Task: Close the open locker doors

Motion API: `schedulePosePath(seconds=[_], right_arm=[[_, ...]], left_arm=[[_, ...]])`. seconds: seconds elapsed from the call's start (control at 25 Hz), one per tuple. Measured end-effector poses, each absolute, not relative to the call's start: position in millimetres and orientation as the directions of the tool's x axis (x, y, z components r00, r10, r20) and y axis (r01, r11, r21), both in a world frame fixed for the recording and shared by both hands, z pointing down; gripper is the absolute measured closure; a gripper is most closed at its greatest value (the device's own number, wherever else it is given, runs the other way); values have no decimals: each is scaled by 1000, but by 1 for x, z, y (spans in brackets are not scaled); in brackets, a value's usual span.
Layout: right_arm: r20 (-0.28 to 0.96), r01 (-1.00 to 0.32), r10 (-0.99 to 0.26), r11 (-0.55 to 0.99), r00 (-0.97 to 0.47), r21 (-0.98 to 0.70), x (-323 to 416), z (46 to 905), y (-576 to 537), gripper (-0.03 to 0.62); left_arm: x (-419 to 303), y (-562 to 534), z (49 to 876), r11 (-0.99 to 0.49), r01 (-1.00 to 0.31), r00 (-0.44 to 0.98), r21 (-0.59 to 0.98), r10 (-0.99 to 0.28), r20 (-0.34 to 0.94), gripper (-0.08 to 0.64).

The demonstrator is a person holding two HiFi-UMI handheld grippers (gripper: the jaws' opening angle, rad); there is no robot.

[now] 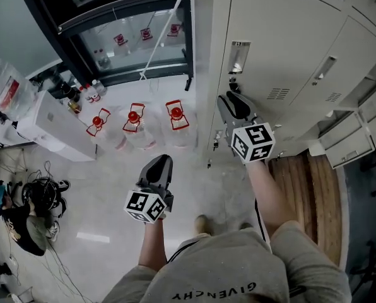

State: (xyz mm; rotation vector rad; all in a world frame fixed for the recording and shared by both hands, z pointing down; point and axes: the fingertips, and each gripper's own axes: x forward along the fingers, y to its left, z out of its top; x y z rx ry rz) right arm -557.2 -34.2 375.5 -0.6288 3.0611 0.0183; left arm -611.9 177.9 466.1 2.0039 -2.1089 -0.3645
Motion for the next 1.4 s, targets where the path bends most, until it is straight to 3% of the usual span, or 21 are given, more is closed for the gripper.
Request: schedulePosePath(seconds=[0.56, 0.96, 1.4], right_arm=[[-113, -281, -285, 958, -952, -52, -484, 369, -4, 512], [-98, -472, -468, 881, -879, 31, -317, 362, -28, 537], [-48, -762, -761, 645, -647, 58, -73, 376, -46, 543]], left_arm=[[-543, 141, 474, -68, -946, 74, 317, -997, 7, 529], [-448, 78, 458, -223, -930, 231, 292, -973, -6, 529], [-291, -7, 443, -446, -849, 457, 283, -889, -28, 529]])
